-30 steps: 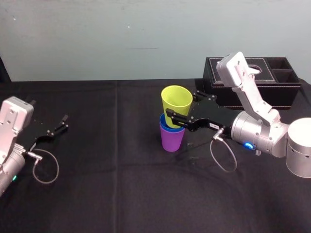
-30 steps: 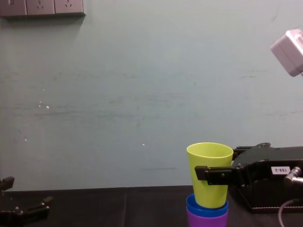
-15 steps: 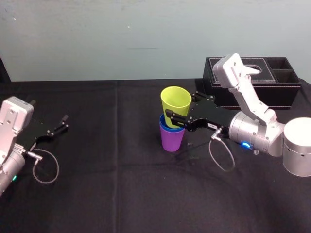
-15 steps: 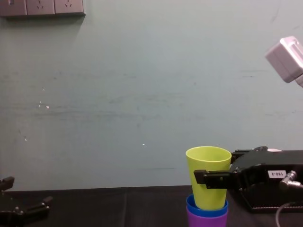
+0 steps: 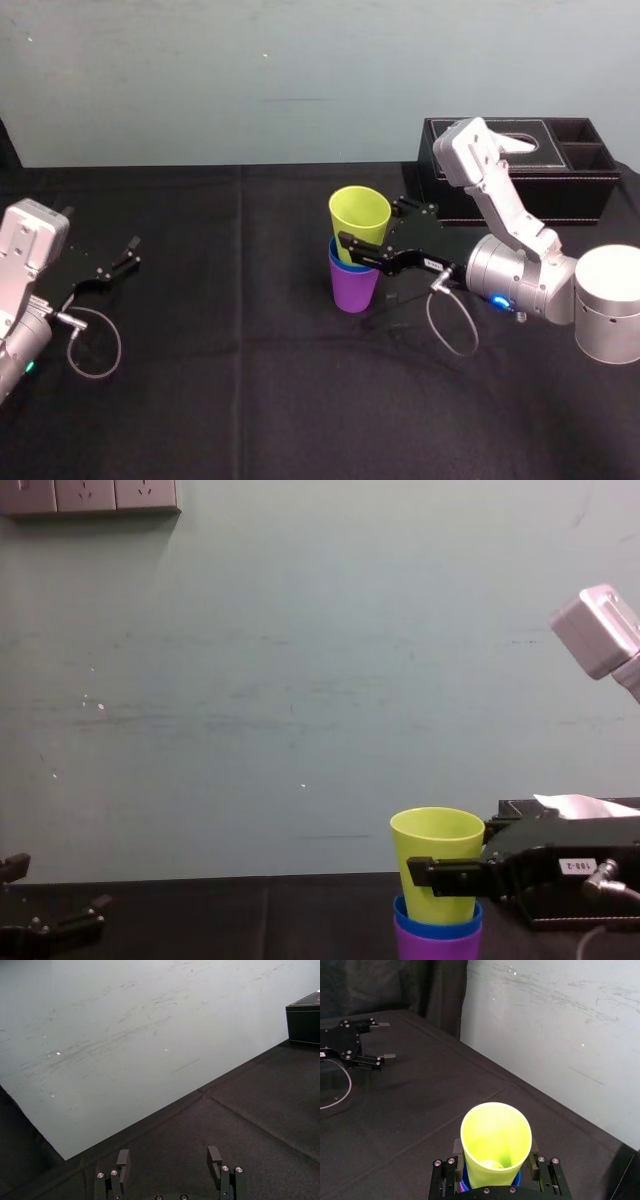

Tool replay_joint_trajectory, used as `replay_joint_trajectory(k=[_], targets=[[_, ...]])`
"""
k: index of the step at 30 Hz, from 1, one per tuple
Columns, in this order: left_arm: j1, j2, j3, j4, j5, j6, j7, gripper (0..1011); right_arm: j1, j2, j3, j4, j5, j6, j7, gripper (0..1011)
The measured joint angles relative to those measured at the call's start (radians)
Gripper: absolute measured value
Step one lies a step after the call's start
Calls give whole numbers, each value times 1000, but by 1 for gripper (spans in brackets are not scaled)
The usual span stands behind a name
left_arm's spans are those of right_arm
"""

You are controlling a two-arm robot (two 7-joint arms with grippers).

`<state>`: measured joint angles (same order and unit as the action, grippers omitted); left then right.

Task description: Stack the three plastic cups sequentially using one hand.

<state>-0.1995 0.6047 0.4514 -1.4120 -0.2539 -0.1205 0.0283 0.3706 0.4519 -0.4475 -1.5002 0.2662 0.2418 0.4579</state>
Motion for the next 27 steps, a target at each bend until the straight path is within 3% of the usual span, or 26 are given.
replay_joint_trajectory(k=[11,20,27], targets=[[0,0,0,0,0,0,0,1010,0,-1,0,4,4,-3,5,737],[0,0,0,0,0,0,0,1010,0,0,1,2,4,-2,3,971],[0,0,0,0,0,0,0,1010,0,1,1,1,4,-2,2,1003]])
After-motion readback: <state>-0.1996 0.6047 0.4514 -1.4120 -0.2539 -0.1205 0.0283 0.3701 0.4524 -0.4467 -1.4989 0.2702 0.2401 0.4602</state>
